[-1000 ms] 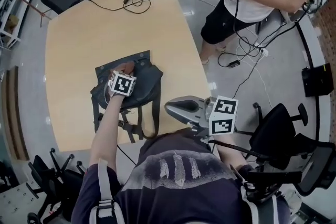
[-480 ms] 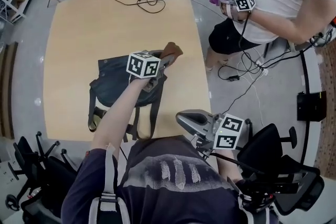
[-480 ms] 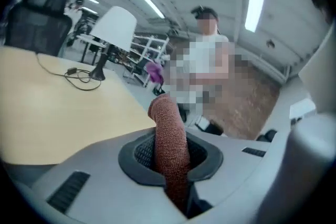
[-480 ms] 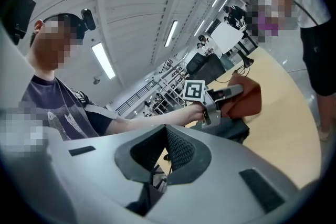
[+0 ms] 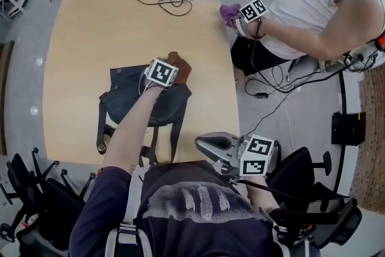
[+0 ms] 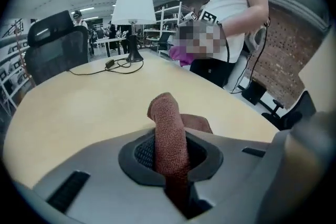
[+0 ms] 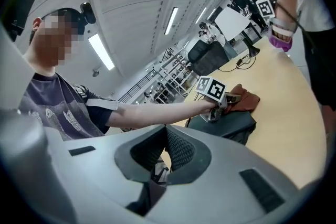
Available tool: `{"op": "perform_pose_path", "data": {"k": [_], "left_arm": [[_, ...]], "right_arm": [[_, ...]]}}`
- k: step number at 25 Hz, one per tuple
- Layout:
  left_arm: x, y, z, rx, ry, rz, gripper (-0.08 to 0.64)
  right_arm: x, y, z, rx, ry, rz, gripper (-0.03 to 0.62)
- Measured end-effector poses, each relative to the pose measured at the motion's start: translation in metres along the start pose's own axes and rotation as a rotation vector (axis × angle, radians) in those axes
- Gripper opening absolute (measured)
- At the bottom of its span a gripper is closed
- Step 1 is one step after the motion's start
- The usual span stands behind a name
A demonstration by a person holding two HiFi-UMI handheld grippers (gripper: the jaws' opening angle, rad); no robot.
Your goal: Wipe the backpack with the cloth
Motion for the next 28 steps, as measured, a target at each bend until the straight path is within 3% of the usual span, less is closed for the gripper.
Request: {"op": "perform_pose_path", "data": {"k": [4,6,15,19,25,28], "left_arm": [[-0.009,0.017,0.002,-0.073,-0.012,0.166,0.055],[-0.024,0.029,-0.003,-0.109,-0.034,0.207,0.055],[-0.131,0.102,-0.061,-0.151,-0.189,0.146,0.055],[-0.154,0.13,-0.083,-0.161,-0.228,0.17,0.055],[-0.185,0.152,-0.106,-0.149,-0.26,0.147,0.055],[-0.208,0.163,-0.128,-0.14,-0.313,0.123,0.055]], "right_arm": [[0.002,-0.003,0.008,-0.014,0.017,0.004,0.002],[0.0,-0.005,0.016,-0.031,0.019,-0.009,0.002],[-0.004,-0.002,0.037,-0.054,0.031,-0.027,0.002],[-0.009,0.0,0.047,-0.058,0.028,-0.029,0.002],[-0.017,0.001,0.068,-0.057,0.038,-0.04,0.002],[-0.019,0.003,0.076,-0.05,0.045,-0.034,0.002]]}}
Point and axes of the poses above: the fingertips, and each gripper's own axes: z forward along the fingers, x to its right, y out of its underside, the point moved 1 cm from there along -z, backward along the fingers, and after that the axes turned 5 degrees about z, right-handed, at the moved point
